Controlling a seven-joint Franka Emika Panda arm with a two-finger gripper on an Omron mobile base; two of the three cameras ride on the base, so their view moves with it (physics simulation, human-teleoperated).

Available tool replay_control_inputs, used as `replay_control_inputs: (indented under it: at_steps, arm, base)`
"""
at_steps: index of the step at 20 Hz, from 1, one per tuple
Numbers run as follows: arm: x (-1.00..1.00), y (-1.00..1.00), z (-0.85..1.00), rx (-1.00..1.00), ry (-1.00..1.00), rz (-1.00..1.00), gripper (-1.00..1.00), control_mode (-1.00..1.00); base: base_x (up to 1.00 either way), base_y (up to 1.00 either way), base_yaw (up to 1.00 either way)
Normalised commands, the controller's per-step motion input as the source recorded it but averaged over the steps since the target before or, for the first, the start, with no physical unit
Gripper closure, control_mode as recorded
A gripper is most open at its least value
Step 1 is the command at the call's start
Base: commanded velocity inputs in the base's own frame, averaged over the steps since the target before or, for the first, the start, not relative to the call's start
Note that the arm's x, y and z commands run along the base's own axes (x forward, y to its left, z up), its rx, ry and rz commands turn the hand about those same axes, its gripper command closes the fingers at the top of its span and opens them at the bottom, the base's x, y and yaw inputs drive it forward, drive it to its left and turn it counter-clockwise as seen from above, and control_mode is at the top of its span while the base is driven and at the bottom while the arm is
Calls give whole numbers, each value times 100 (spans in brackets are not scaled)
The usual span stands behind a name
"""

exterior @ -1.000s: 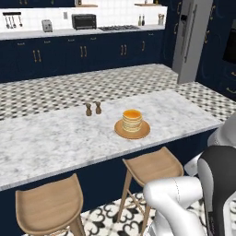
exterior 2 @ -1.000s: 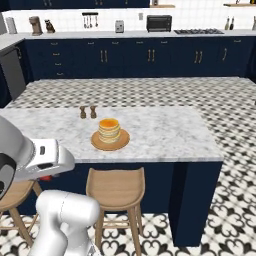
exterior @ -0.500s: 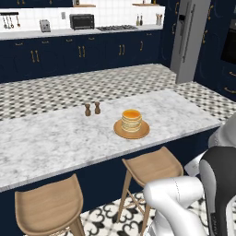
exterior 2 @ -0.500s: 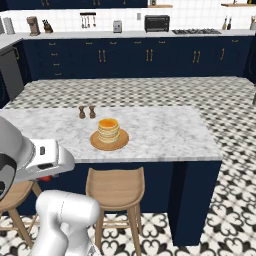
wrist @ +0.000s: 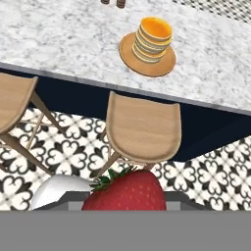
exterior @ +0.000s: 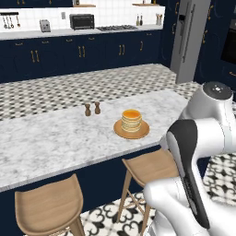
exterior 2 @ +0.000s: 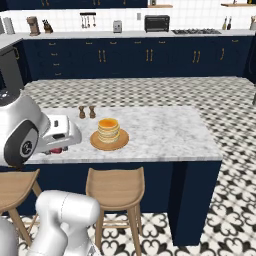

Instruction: Take the strawberry from the fridge and place it on top of the pancake, located on the dining counter.

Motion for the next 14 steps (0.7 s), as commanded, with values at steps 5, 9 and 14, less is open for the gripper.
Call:
replay_control_inputs:
  at_steps: [5, 9, 14]
  arm:
    - [100, 0, 24, 0, 5, 0, 100, -100]
    - [100, 0, 48, 6, 0, 0, 100, -100]
    - [100, 10, 9, 0, 2, -1, 100, -100]
  base:
    - [0, 0, 0]
    - [0, 0, 0]
    - [0, 0, 0]
